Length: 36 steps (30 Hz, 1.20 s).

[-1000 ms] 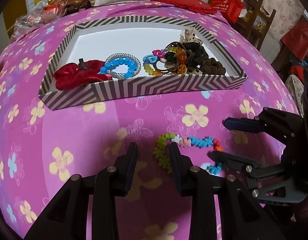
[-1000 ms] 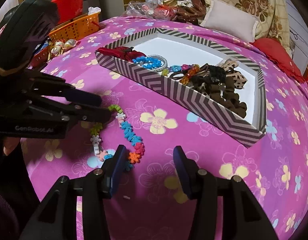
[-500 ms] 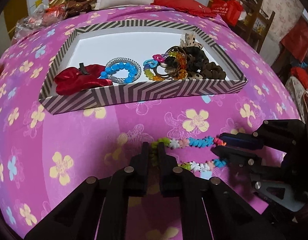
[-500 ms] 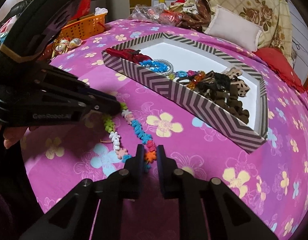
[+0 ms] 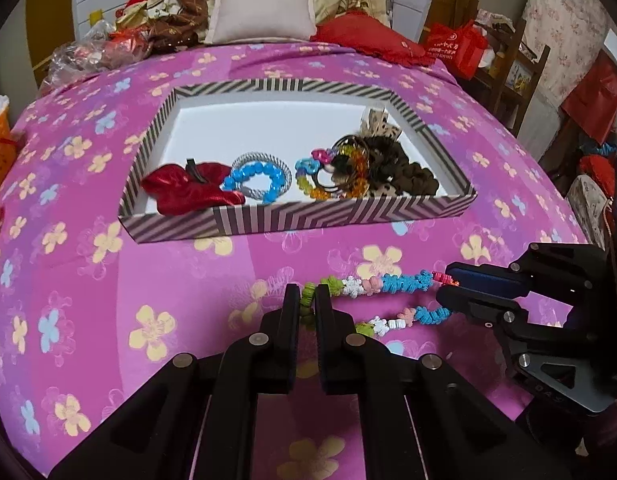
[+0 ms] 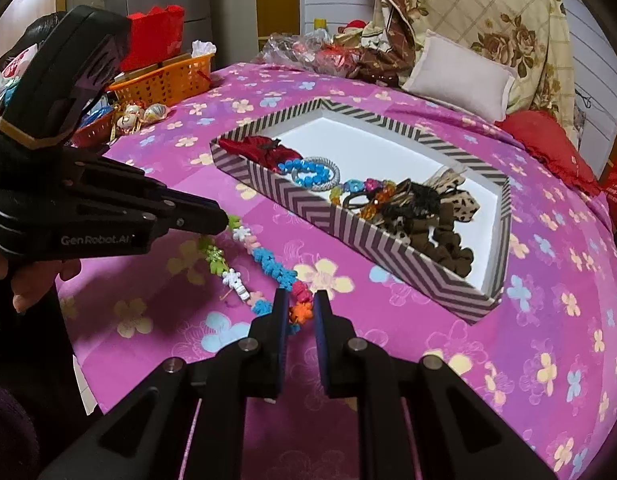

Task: Organize jewelry
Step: 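Grasp the green-and-blue flower bead bracelet with the left tool while the right grasps it too, then carry the flower bead bracelet into the white box with both tools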

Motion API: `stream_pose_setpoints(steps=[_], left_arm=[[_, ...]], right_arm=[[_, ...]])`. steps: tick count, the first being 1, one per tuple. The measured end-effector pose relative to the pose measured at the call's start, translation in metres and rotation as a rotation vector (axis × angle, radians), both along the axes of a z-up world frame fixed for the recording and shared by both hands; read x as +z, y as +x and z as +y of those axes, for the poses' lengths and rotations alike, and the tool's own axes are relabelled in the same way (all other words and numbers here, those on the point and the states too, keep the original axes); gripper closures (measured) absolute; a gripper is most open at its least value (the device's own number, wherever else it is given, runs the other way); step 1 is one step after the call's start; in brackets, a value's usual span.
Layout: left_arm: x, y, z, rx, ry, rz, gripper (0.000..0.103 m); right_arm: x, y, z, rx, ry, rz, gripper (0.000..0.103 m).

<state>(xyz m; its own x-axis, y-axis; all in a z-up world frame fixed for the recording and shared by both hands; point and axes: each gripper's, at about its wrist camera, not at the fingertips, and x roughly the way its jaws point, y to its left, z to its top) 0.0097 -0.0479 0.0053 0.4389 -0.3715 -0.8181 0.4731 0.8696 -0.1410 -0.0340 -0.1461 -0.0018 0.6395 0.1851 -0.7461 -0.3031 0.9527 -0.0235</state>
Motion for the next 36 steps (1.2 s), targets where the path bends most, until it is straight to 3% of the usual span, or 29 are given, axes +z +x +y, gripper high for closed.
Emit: stream_pose_setpoints(steps=[17,36], left_arm=[[0.025,0.002,-0.002,0.02,-0.004,-0.056,0.103],[0.039,0.031,-0.005,0.06,-0.007,-0.096,0.103]], right_arm=[[0.022,0.009,-0.003,-0.014,-0.015,-0.044,0.091],[0.032,0.045,-0.009,-0.04,-0.004,-0.066,0.091]])
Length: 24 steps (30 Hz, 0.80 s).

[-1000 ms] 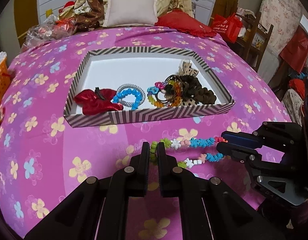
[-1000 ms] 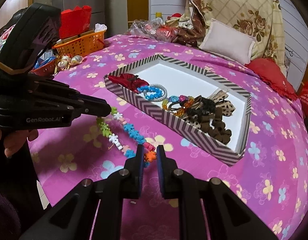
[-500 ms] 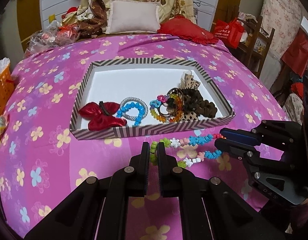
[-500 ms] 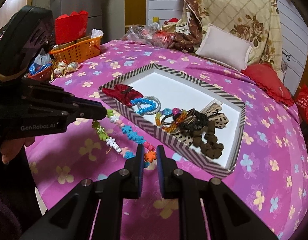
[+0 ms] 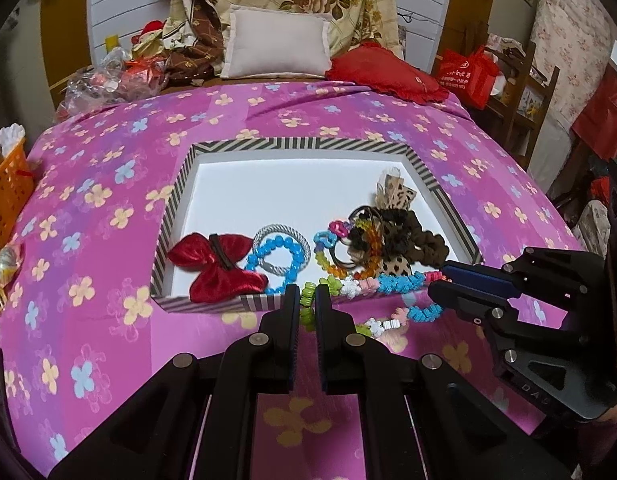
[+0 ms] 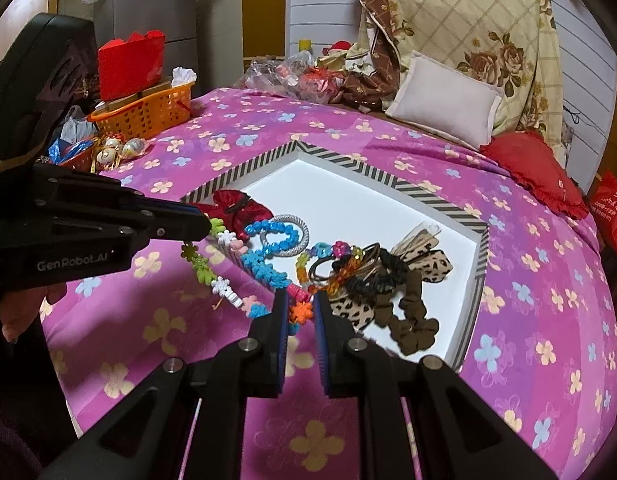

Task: Organize jewelry
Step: 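Carry the flower bead bracelet into the white box with both tools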

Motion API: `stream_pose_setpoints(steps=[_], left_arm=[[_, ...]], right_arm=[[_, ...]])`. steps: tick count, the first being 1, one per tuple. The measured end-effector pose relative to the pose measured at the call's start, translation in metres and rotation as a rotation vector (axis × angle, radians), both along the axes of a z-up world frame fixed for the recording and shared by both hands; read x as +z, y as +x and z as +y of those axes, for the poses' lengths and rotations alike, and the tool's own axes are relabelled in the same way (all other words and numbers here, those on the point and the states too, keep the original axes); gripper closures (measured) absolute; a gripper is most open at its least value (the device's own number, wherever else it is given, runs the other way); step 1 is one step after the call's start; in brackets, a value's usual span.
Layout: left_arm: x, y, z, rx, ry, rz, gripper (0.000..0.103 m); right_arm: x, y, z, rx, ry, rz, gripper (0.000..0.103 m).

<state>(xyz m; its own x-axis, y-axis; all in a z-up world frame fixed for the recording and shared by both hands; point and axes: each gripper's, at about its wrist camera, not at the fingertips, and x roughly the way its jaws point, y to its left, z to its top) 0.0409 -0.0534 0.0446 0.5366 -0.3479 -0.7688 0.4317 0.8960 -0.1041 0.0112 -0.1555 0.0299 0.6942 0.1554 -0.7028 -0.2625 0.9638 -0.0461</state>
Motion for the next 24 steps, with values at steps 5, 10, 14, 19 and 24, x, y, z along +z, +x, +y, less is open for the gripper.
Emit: stream_pose_setpoints(steps=[5,10,14,19,24], left_arm=[[0.0,0.011,-0.002,0.012,0.0,-0.001,0.103],[-0.002,0.022,-0.005,0.017,0.004,0.004,0.103],[-0.003,0.032,-0.009,0.021,0.009,0.006,0.103],[-0.01,0.049,-0.012,0.033,0.011,0.022,0.103],[-0.018,0.064,-0.016,0.038,0.026,0.036,0.103]], right_arm=[[0.0,0.01,-0.001,-0.006,-0.001,-0.001,0.091],[-0.002,0.022,-0.006,-0.017,0.004,0.005,0.091],[-0.005,0.035,-0.009,-0.021,-0.003,0.013,0.091],[-0.009,0.052,-0.014,-0.028,0.002,0.029,0.091],[-0.017,0.067,-0.019,-0.034,0.007,0.048,0.091]])
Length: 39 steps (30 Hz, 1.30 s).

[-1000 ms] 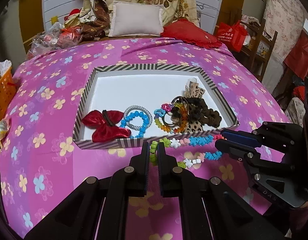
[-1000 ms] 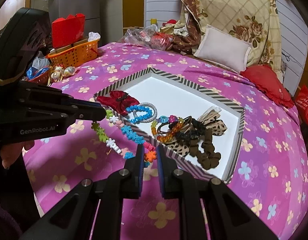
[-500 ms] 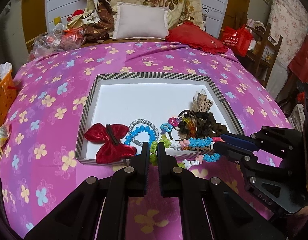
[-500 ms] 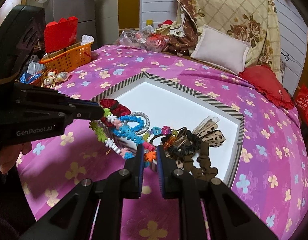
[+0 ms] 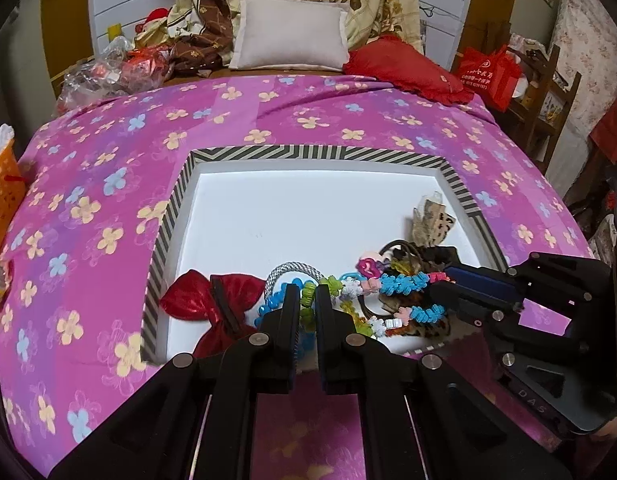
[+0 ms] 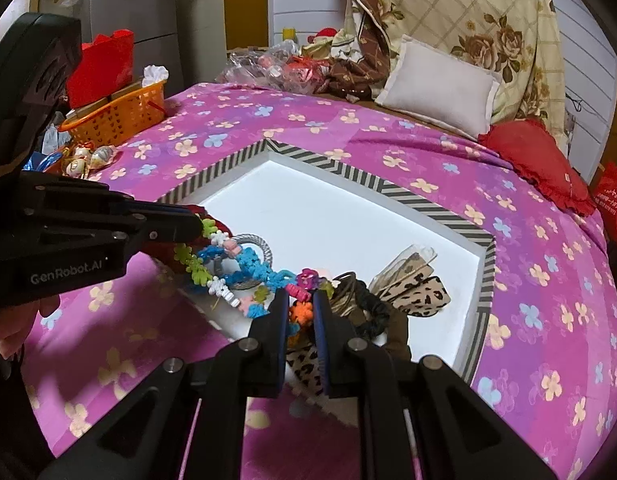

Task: Organize jewelry
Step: 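Carry the flower bead bracelet into the white box with both tools, then open both tools to release the flower bracelet in the box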

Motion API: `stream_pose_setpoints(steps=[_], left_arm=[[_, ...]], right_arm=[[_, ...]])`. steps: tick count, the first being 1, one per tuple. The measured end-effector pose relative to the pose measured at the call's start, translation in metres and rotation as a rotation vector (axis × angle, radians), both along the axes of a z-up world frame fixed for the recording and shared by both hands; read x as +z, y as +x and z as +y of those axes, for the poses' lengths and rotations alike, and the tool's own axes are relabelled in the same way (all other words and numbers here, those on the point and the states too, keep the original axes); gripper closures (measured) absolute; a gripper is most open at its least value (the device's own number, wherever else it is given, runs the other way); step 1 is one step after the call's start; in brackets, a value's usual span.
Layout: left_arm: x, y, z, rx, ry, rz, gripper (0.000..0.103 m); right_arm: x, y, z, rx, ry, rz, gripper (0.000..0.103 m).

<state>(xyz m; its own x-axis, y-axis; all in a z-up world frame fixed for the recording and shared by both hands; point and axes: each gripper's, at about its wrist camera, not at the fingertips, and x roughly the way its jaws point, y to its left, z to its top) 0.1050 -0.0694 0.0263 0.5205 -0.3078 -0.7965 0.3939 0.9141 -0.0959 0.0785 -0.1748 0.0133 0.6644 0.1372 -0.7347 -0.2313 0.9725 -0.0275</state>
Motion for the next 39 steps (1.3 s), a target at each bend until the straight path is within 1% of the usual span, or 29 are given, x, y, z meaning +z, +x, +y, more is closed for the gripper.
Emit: stream_pose_setpoints(steps=[12,18,21,23,25,27,29,32,34,35,37,39], left_arm=[[-0.021,0.027,-0.007,0.018,0.016,0.038,0.103],[-0.039,0.036,-0.009,0.034,0.032,0.081,0.103],[-0.045,0.038,-0.009,0.036,0.045,0.093,0.103],[-0.047,0.037,-0.009,0.042,0.05,0.095,0.103],[-0.047,0.036,-0.007,0.056,0.049,0.095,0.102],[-0.045,0.035,-0.005,0.072,0.044,0.093,0.088],[-0.04,0.031,0.0,0.093,0.029,0.081,0.084],[-0.031,0.021,0.005,0.117,0.029,0.051,0.083],[-0.026,0.014,0.009,0.138,0.018,0.042,0.083],[-0.024,0.011,0.011,0.146,0.015,0.041,0.083],[-0.02,0.004,0.013,0.162,0.029,0.037,0.083],[-0.017,-0.003,0.014,0.172,0.055,0.02,0.083]], right_arm=[[-0.014,0.025,-0.01,-0.016,0.013,0.035,0.091],[-0.03,0.037,-0.015,-0.025,0.04,0.091,0.091],[-0.036,0.038,-0.017,-0.033,0.057,0.099,0.091],[-0.035,0.037,-0.018,-0.042,0.071,0.092,0.087],[-0.032,0.033,-0.018,-0.043,0.085,0.085,0.078],[-0.027,0.029,-0.017,-0.05,0.081,0.071,0.075],[-0.021,0.023,-0.018,-0.062,0.091,0.058,0.073],[-0.01,0.011,-0.017,-0.075,0.117,0.026,0.068],[-0.004,0.001,-0.013,-0.082,0.127,0.001,0.058],[-0.001,-0.004,-0.011,-0.086,0.129,-0.013,0.056],[0.003,-0.011,-0.008,-0.096,0.13,-0.031,0.047],[0.006,-0.02,-0.007,-0.108,0.139,-0.044,0.042]])
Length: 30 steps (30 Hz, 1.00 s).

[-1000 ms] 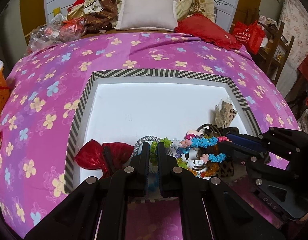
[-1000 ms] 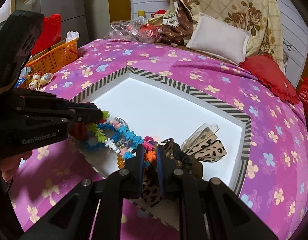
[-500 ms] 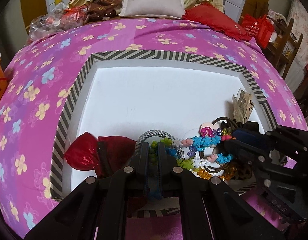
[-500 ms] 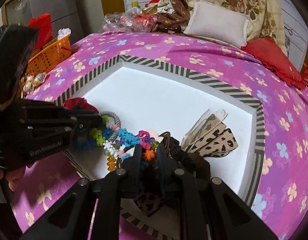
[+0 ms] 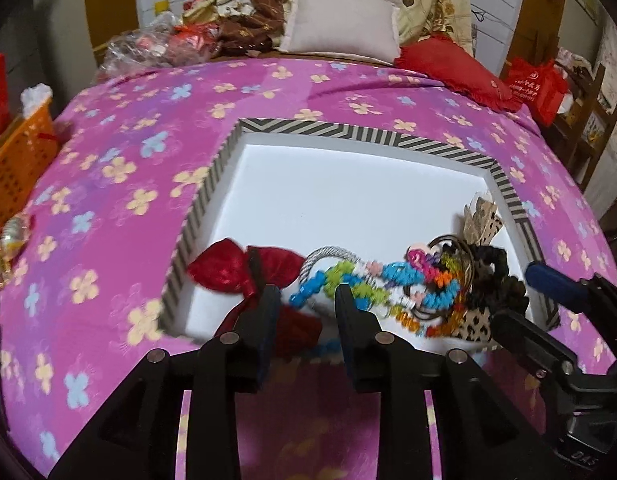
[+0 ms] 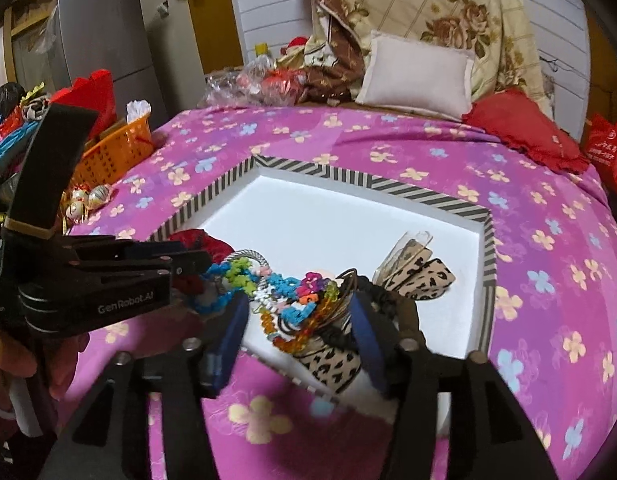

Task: Organize jewelry

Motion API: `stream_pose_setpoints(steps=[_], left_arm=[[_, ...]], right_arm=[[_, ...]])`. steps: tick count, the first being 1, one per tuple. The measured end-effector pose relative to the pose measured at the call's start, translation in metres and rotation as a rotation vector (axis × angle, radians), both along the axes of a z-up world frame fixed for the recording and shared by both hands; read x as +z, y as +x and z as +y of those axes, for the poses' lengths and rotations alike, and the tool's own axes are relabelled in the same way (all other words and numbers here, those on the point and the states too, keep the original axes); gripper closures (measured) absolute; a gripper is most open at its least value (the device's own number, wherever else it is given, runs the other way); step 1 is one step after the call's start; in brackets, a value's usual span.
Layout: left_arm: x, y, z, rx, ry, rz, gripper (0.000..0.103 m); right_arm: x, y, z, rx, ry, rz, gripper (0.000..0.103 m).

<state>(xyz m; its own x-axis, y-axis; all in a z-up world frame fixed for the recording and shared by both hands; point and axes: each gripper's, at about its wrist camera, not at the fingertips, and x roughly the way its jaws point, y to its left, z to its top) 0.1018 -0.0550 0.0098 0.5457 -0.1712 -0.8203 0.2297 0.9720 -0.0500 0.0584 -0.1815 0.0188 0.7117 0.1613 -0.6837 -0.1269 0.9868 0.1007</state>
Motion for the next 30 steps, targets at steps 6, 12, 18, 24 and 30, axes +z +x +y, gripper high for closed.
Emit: stream_pose_setpoints(steps=[6,12,18,24,30], left_arm=[[0.009,-0.025,0.005,0.02,0.005,-0.034,0.083],[0.014,-0.043,0.006,0.033,0.013,-0.067,0.083],[0.018,-0.055,0.007,0.042,0.023,-0.093,0.083],[0.022,-0.061,0.008,0.045,0.032,-0.112,0.083],[0.023,-0.064,0.008,0.051,0.033,-0.114,0.083]], right_arm=[[-0.001,-0.021,-0.005,-0.045,0.04,-0.009,0.036],[-0.006,-0.036,-0.012,-0.087,0.051,0.003,0.03],[-0.01,-0.041,-0.015,-0.107,0.056,0.018,0.026],[-0.01,-0.044,-0.015,-0.105,0.054,0.019,0.026],[-0.01,-0.044,-0.014,-0.107,0.053,0.02,0.026]])
